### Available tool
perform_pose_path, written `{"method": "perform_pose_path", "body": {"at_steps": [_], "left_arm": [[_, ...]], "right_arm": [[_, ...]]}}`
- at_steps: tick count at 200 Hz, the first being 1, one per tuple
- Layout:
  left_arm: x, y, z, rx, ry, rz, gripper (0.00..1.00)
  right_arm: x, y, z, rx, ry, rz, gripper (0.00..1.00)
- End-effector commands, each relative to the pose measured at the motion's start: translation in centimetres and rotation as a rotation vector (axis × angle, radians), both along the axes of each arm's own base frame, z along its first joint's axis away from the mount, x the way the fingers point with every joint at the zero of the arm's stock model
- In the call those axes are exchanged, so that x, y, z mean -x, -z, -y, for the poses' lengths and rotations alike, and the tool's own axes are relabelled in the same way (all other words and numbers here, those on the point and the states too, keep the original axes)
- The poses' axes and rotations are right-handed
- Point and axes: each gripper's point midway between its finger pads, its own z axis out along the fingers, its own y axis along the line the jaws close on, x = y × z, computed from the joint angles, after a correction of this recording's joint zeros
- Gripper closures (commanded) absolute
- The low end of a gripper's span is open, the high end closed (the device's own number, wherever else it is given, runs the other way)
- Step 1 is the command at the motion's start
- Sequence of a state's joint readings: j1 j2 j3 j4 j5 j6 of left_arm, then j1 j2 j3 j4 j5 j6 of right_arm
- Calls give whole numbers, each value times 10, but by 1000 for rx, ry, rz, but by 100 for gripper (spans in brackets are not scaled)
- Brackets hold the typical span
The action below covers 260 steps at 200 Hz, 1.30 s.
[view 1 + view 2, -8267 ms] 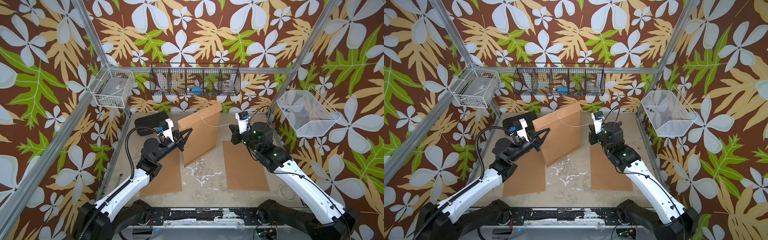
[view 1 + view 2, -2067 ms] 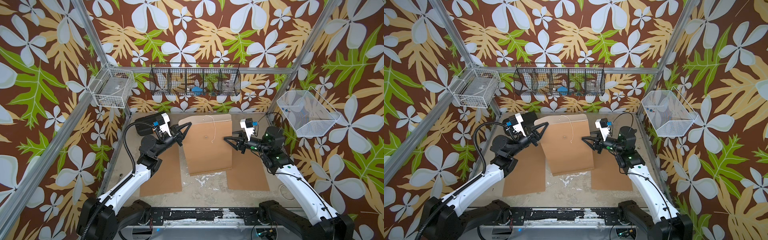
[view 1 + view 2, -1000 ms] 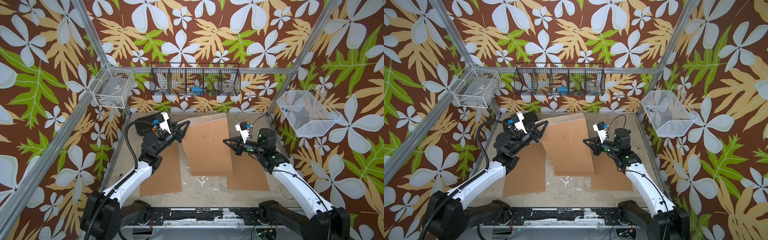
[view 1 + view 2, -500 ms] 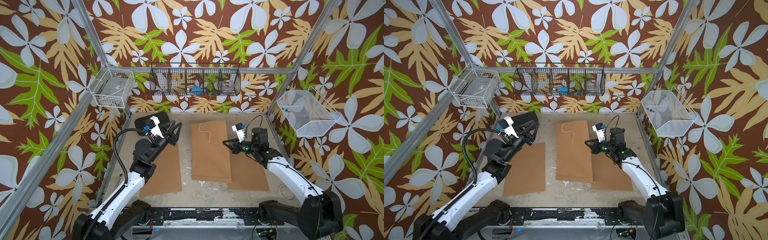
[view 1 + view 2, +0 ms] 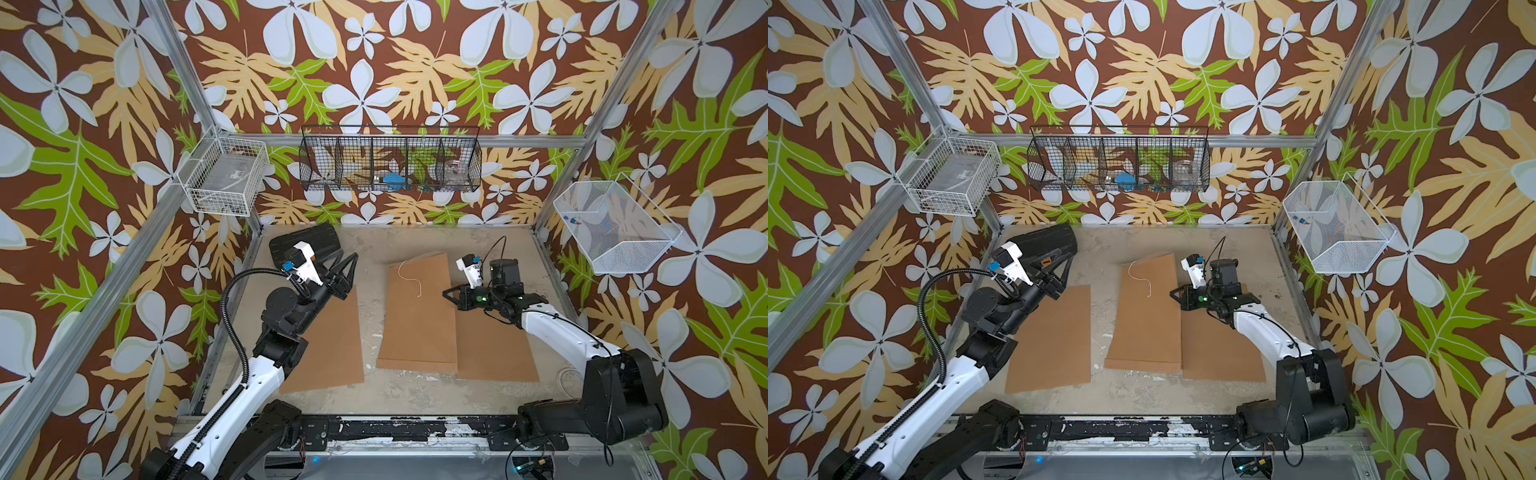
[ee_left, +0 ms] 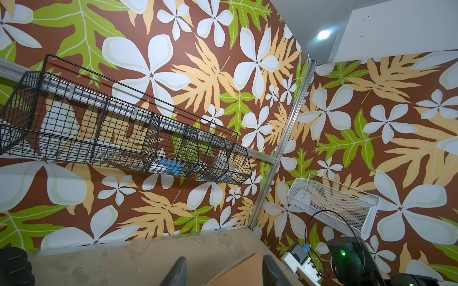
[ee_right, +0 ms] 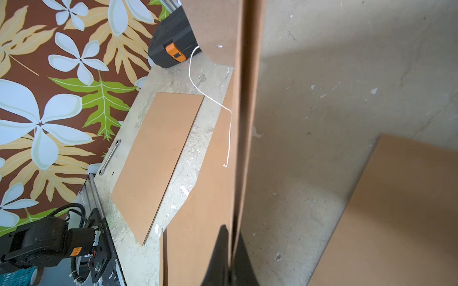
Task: Open the file bag
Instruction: Place the file bag at the center of the board.
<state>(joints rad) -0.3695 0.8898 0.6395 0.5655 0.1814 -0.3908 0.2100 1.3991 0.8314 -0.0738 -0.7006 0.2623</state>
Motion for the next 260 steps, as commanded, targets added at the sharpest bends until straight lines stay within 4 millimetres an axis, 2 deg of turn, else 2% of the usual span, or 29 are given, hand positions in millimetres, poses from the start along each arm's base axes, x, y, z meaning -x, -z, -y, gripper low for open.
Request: {"method": "perform_pose_path", "body": {"at_steps": [1, 98, 157, 260], "left_arm": [[0, -2, 0, 3, 2, 12, 48], [-2, -1, 2, 1, 6, 7, 48], [-4, 2, 3, -5, 5, -1, 48], [-4, 2, 2, -8, 1, 2, 47]], "right_arm": [[-1, 4, -2, -6, -7, 1, 100], [-11, 38, -13, -18, -16, -73, 100], [-7, 60, -26, -6, -26, -122, 100], [-9, 87, -17, 26, 61, -205, 100]]}}
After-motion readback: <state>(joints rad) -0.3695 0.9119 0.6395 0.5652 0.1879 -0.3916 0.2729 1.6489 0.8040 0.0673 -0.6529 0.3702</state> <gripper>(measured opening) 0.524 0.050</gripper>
